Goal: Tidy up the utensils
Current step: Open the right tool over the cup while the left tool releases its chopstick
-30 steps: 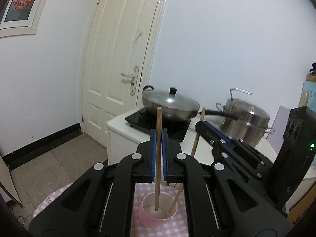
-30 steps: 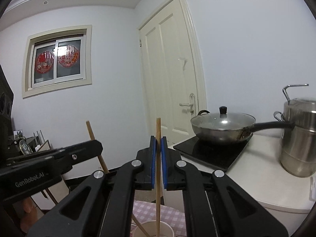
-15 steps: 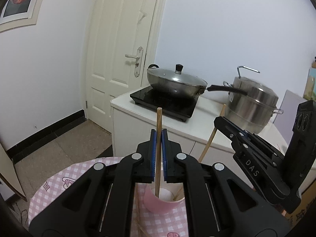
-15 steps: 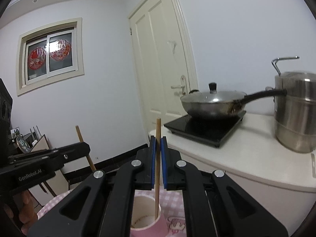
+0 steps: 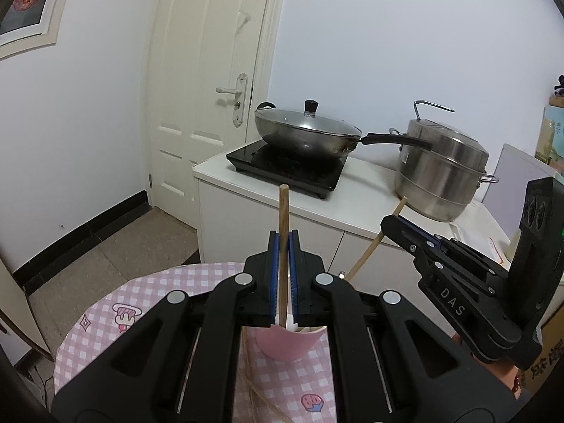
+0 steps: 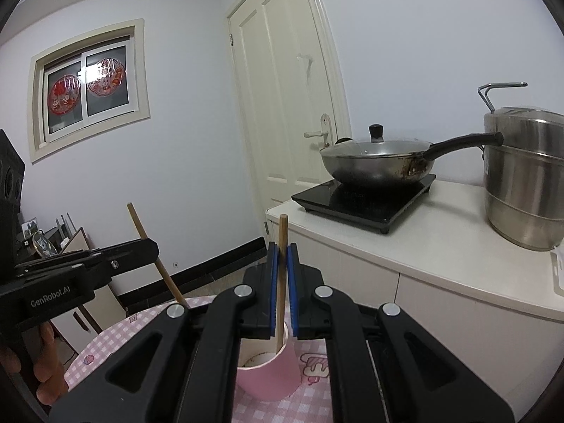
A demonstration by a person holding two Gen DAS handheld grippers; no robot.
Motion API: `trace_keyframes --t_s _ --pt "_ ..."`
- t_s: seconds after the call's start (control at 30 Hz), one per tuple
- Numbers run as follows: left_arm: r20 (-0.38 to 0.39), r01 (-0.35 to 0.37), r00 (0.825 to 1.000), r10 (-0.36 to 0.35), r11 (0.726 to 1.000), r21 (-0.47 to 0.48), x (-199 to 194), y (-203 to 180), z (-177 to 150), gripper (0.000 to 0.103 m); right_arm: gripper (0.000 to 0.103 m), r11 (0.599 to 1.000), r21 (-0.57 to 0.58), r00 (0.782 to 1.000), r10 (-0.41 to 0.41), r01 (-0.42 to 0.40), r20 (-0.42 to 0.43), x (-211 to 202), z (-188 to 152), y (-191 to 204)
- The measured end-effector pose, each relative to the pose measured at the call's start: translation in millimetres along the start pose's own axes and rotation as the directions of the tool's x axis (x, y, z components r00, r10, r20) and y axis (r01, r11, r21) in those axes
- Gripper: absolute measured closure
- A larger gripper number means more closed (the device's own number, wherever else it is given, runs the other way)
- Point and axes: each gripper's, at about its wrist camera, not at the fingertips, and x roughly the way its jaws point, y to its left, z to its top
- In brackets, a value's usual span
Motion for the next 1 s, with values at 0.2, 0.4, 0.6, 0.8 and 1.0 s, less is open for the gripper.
trace_keyframes --t_s 0.2,0.4,0.6,0.8,1.0 --pt "-0.023 0.013 1.000 -0.014 1.000 -0.009 -2.9 -1.1 -0.5 0.096 0.098 1.000 0.006 1.000 -0.007 0.008 -0.025 -3.2 -3.2 1.4" --pt "-0.061 0.015 0.998 -0.016 1.000 -0.005 -3.7 -5.3 -4.6 0.096 0.092 1.000 0.014 0.999 -0.013 0.013 -0.041 -10.3 -4.1 3.4" --pt "-0.078 0.026 0.997 -0.027 1.000 -0.011 -10.4 -7.9 -8.6 0.096 0.078 1.000 0.018 0.999 -0.021 0.022 -0.025 -27.6 -3.1 6.6" --pt "-0.047 0.003 0.999 -0.003 1.000 -0.005 -34.7 -9.9 -12.9 0.094 0.072 0.999 0.018 1.000 -0.026 0.027 -0.012 -46.9 -4.4 11.2" --pt "0.025 -0.044 0.999 0.045 0.999 -0.011 -65.4 -7.7 -19.4 0.046 0.069 0.999 -0.004 0.999 -0.036 0.036 0.012 -71.4 -7.5 21.4"
